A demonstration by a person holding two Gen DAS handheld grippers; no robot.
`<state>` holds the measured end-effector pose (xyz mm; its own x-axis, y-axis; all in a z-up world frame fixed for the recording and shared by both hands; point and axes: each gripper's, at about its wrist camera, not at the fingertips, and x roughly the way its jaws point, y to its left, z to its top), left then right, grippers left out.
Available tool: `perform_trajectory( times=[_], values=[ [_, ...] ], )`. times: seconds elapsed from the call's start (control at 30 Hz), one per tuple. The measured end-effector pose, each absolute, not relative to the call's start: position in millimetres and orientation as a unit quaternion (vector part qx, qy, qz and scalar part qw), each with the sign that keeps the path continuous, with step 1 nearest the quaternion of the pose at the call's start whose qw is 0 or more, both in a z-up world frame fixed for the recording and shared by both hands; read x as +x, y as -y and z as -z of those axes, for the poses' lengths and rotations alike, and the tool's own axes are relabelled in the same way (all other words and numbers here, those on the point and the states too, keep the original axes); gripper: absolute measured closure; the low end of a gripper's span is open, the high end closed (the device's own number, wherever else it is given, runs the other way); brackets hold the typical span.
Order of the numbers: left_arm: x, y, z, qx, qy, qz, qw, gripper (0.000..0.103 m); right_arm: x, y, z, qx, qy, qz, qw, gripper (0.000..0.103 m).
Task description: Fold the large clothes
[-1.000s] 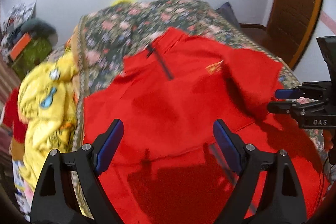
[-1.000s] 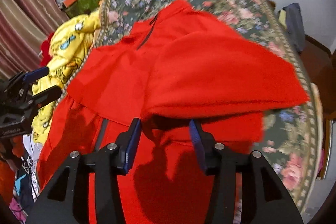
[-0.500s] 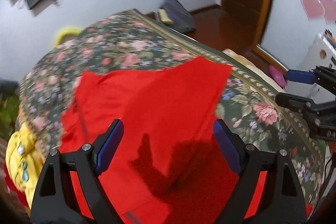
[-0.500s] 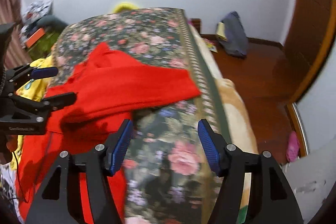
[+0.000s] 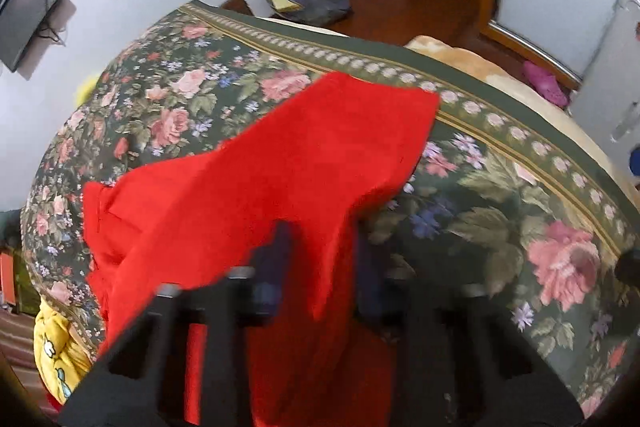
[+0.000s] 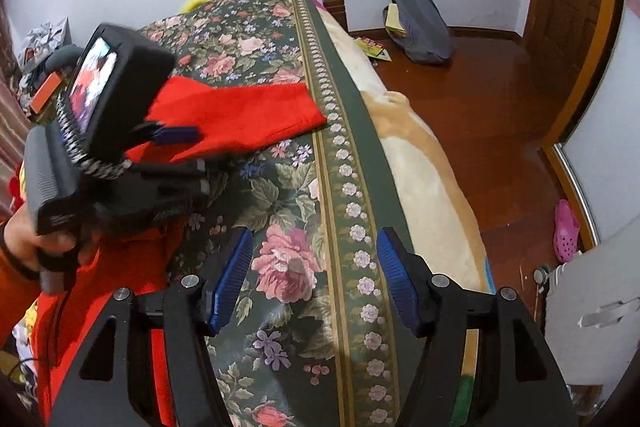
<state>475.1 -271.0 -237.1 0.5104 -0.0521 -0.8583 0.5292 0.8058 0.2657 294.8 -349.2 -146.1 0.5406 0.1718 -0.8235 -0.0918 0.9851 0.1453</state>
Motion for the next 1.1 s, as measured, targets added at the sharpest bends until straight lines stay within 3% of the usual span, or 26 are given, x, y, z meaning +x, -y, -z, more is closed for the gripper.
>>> perform_trajectory(
  times=[0.03, 0.4, 0.57, 0.83, 1.1],
  values=[
    [476.8, 265.9, 233.2, 0.242, -0.463, 0.177, 0.834, 0.099, 295.0, 345.8, 145.6, 0.038, -0.473, -0.079, 0.876, 0.042],
    [447.0, 153.1, 115.0, 0.102, -0.373, 0.155, 0.909, 0.1, 308.5, 302.0, 131.7, 0.027, -0.464, -0.126, 0.877, 0.043],
    [423.1, 79.3, 96.5, 0.071, -0.363, 0.111, 0.922, 0.1, 323.8, 260.6, 128.7, 0.002, -0.463, -0.155, 0.873, 0.043],
    [382.4, -26.4, 138.0, 0.027, -0.397, 0.033, 0.917, 0.1, 343.0, 207.7, 165.1, -0.042, -0.508, -0.176, 0.842, 0.043],
    [349.0, -94.8, 233.0, -0.038, -0.493, -0.01, 0.869, 0.1, 337.6, 202.1, 182.8, -0.072, -0.521, -0.164, 0.835, 0.038]
  ],
)
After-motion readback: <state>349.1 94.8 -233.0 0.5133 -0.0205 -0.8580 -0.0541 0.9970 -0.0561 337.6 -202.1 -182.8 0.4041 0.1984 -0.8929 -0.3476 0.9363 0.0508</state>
